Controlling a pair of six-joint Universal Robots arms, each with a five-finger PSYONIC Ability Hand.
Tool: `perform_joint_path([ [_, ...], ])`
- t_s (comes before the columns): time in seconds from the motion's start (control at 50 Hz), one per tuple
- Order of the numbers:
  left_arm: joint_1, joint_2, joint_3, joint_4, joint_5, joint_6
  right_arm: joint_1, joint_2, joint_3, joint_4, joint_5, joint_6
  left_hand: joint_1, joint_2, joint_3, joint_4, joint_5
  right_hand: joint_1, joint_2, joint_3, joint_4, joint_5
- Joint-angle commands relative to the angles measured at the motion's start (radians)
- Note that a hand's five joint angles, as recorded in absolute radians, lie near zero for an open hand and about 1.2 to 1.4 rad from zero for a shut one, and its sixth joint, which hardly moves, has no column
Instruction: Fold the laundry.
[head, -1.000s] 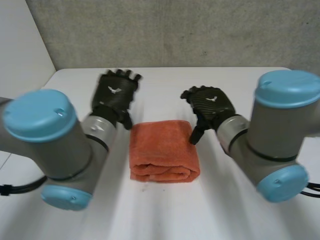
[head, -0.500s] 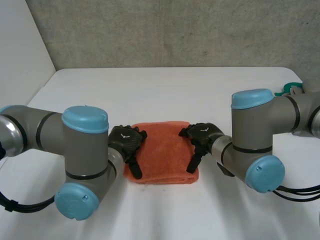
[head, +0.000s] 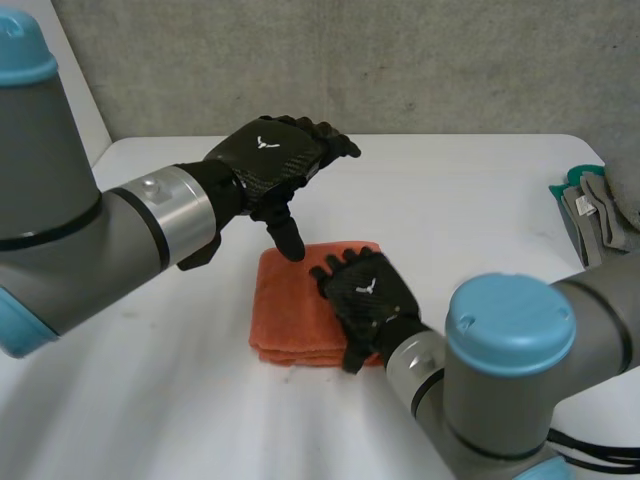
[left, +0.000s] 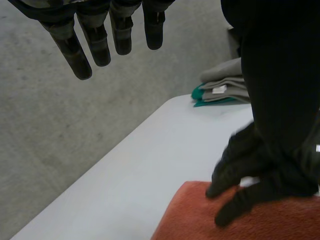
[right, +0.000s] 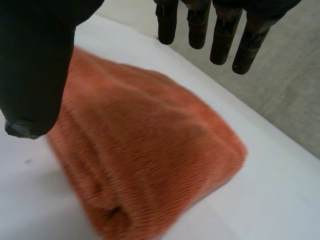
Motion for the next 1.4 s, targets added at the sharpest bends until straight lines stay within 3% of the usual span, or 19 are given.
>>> perform_joint_path([
  [0.02, 0.003, -0.011, 0.033, -0.024, 0.032, -0.001, 0.022, 0.114, -0.016, -0.069, 0.003, -0.086, 0.017, 0.009, 0.001, 0.006, -0.011, 0.021, -0.045, -0.040, -0.057, -0.053],
  [0.46, -0.009, -0.037, 0.033, -0.018, 0.029, -0.003, 0.020, 0.238, -0.129, -0.132, 0.021, -0.147, 0.011, 0.003, -0.005, 0.000, -0.017, 0.021, -0.045, -0.040, -0.057, -0.053],
  [0.58, -0.009, -0.038, 0.033, -0.018, 0.029, -0.004, 0.019, 0.258, -0.162, -0.136, 0.023, -0.147, 0.011, 0.003, -0.005, 0.000, -0.017, 0.111, 0.045, 0.049, 0.032, 0.036],
  [0.76, -0.009, -0.040, 0.030, -0.018, 0.029, -0.006, 0.019, 0.293, -0.209, -0.132, 0.021, -0.147, 0.011, 0.003, -0.005, 0.000, -0.017, 0.342, 0.276, 0.281, 0.264, 0.268],
  [0.82, -0.008, -0.038, 0.026, -0.018, 0.029, -0.007, 0.019, 0.304, -0.215, -0.136, 0.021, -0.147, 0.014, 0.006, -0.002, 0.003, -0.014, 0.568, 0.502, 0.506, 0.490, 0.493],
  [0.9, -0.009, -0.038, 0.025, -0.017, 0.029, -0.007, 0.014, 0.306, -0.234, -0.141, 0.025, -0.147, 0.014, 0.006, -0.002, 0.003, -0.014, 1.099, 1.033, 1.037, 1.020, 1.024],
  [0.94, -0.008, -0.038, 0.026, -0.017, 0.029, -0.007, 0.006, 0.306, -0.244, -0.135, 0.029, -0.146, 0.014, 0.006, -0.002, 0.003, -0.014, 1.237, 1.172, 1.176, 1.159, 1.163],
  [1.12, -0.002, -0.037, 0.026, -0.017, 0.029, -0.024, -0.199, 0.255, -0.191, -0.112, 0.011, -0.207, 0.014, 0.006, -0.002, 0.003, -0.014, 1.243, 1.177, 1.181, 1.165, 1.168],
  [1.18, 0.001, -0.037, 0.025, -0.017, 0.030, -0.027, -0.314, 0.218, -0.157, -0.119, -0.037, -0.278, 0.014, 0.006, -0.002, 0.003, -0.014, 1.243, 1.177, 1.181, 1.165, 1.168],
  [1.28, 0.003, -0.037, 0.025, -0.017, 0.030, -0.027, -0.480, 0.209, -0.142, -0.121, -0.202, -0.440, 0.014, 0.006, -0.002, 0.003, -0.014, 1.243, 1.177, 1.181, 1.165, 1.168],
  [1.4, 0.001, -0.040, 0.022, -0.017, 0.029, -0.029, -0.561, 0.230, -0.180, -0.122, -0.343, -0.561, 0.014, 0.006, -0.002, 0.003, -0.014, 1.243, 1.177, 1.181, 1.165, 1.168],
])
